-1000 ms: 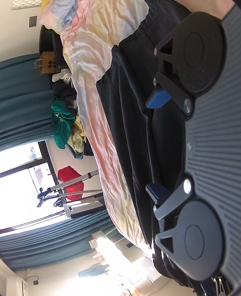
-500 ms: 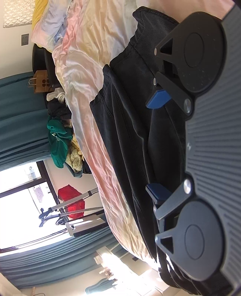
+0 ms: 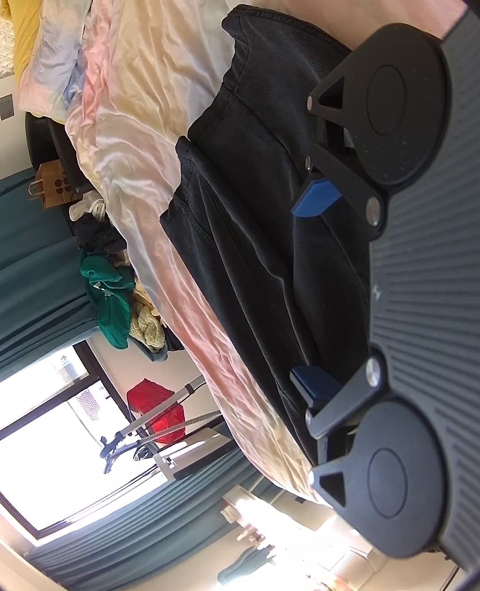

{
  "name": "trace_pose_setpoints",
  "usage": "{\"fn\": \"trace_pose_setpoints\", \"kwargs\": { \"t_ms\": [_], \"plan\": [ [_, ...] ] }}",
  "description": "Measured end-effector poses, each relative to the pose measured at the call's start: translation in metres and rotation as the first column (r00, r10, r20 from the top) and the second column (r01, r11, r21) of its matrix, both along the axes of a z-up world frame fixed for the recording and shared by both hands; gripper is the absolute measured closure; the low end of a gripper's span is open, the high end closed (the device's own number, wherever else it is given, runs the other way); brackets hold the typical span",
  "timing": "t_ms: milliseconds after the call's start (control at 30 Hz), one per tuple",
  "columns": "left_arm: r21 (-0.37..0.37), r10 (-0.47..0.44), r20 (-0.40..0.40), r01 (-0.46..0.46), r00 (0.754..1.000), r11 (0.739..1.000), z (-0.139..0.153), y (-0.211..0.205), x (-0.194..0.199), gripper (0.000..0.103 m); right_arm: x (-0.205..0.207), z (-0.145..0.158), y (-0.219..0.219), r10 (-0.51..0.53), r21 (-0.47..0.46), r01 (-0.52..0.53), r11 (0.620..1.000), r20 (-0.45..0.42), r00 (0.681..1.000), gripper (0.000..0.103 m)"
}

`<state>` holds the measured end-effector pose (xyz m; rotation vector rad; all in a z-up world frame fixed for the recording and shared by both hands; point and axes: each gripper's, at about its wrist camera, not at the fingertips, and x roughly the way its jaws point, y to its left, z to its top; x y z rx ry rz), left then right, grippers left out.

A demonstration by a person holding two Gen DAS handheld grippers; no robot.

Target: Fold clothes

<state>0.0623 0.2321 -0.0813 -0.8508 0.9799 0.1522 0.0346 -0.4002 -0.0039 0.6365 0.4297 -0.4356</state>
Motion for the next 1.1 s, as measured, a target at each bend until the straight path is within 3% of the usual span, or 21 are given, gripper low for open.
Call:
{"fn": "trace_pose_setpoints", "kwargs": {
  "t_ms": [133,267,467,600,700,767,867,1000,1100],
  "plan": [
    [-0.033,0.048,-0.003,-0.048,0.999,0.998,-0.021,0.015,0.014,0.001,-0.002,-0.003,-0.003,-0.014,0.018,0.014,1.0,-0.012,1.0,0.014],
    [-0.057,0.077,0.08,-0.073,0.994,0.996,-0.024,0.022,0.024,0.001,-0.003,-0.005,-0.005,-0.023,0.037,0.023,0.999,-0.014,1.0,0.014],
    [-0.185,0.13,0.195,-0.094,0.972,0.978,-0.029,0.026,0.024,0.003,-0.001,-0.003,-0.007,-0.034,0.027,0.034,0.999,-0.014,0.999,0.014],
    [-0.19,0.136,0.186,-0.1,0.973,0.977,-0.032,0.024,0.028,0.008,0.001,-0.004,-0.009,-0.041,0.029,0.042,0.999,-0.022,0.999,0.014],
    [-0.16,0.121,0.186,-0.091,0.975,0.983,-0.031,0.018,0.033,0.022,0.0,-0.004,-0.01,-0.048,0.029,0.049,0.998,-0.022,0.999,0.014],
    [-0.144,0.109,0.186,-0.083,0.977,0.986,-0.031,0.016,0.034,0.044,-0.001,-0.005,-0.012,-0.061,0.032,0.062,0.998,-0.02,0.998,0.014],
    [-0.15,0.105,0.187,-0.077,0.977,0.986,-0.032,0.016,0.034,0.059,-0.009,-0.006,-0.027,-0.083,0.075,0.083,0.994,-0.006,0.997,0.014],
    [-0.164,0.123,0.203,-0.09,0.971,0.982,-0.032,0.017,0.03,0.075,-0.046,-0.019,-0.072,-0.286,0.218,0.273,0.937,0.03,0.958,0.014],
    [-0.15,0.12,0.238,-0.086,0.964,0.985,-0.024,0.015,0.028,0.085,-0.074,-0.035,-0.1,-0.398,0.244,0.386,0.89,0.001,0.917,0.014]
  ]
}}
